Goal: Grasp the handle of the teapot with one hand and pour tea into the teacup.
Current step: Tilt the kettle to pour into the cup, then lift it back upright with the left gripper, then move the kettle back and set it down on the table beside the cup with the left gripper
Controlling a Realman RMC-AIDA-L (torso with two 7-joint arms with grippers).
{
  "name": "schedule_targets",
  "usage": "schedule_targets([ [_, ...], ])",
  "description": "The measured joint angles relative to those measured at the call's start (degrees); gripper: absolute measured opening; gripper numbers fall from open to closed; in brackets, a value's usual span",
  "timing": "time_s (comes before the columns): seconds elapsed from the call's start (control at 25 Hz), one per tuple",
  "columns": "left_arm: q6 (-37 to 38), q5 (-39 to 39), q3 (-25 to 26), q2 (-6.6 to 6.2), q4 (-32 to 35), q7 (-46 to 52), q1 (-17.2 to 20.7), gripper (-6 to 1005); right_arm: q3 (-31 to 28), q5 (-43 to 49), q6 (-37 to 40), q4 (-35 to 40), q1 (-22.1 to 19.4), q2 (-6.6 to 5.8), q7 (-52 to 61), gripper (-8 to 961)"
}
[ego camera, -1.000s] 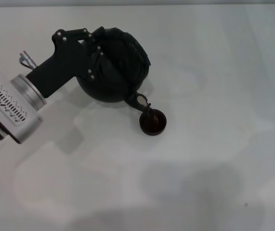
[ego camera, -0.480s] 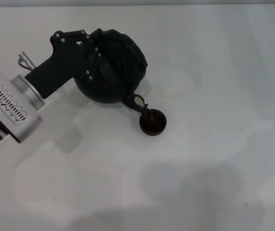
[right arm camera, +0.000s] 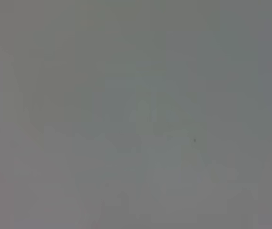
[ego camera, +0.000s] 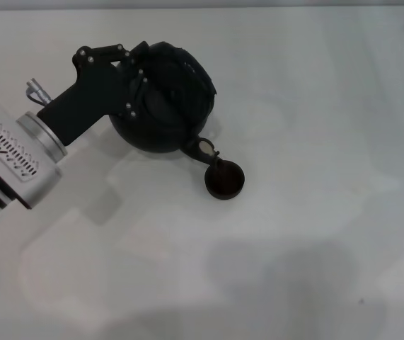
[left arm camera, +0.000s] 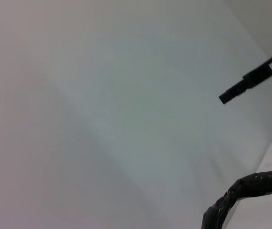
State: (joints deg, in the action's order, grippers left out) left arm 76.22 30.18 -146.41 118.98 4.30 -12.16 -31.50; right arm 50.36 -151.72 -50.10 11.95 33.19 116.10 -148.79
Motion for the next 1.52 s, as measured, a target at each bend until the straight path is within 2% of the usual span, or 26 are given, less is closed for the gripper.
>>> schedule_targets([
  [0.44,-0.8,1.7,0.2,0.11,2.1,5.9,1.4,100,0.0,0.0,-0.5,0.0,-0.4,-0.06,1.3,839],
  [0.68,-2.1,14.7,0.2,0.30,8.9,6.2,6.0,99,0.0,0.0,-1.0,0.0,-0.6,-0.09,1.4,839],
  [0.96,-2.6,20.6,0.1,0.50,14.0,6.2,9.5,99,0.0,0.0,-1.0,0.0,-0.6,-0.09,1.4,839],
  [1.0,-4.2,23.0,0.0,0.58,16.2,6.2,10.7,99,0.0,0.0,-1.0,0.0,-0.6,-0.09,1.4,839],
  [1.36,-7.1,27.1,-0.5,0.82,20.2,6.5,13.7,100,0.0,0.0,-0.7,-0.1,-0.8,-0.14,1.4,839],
  [1.52,-10.4,28.7,-1.0,0.84,21.4,10.5,15.3,100,-0.4,-0.1,-0.5,-0.6,-0.8,-0.19,1.4,838],
])
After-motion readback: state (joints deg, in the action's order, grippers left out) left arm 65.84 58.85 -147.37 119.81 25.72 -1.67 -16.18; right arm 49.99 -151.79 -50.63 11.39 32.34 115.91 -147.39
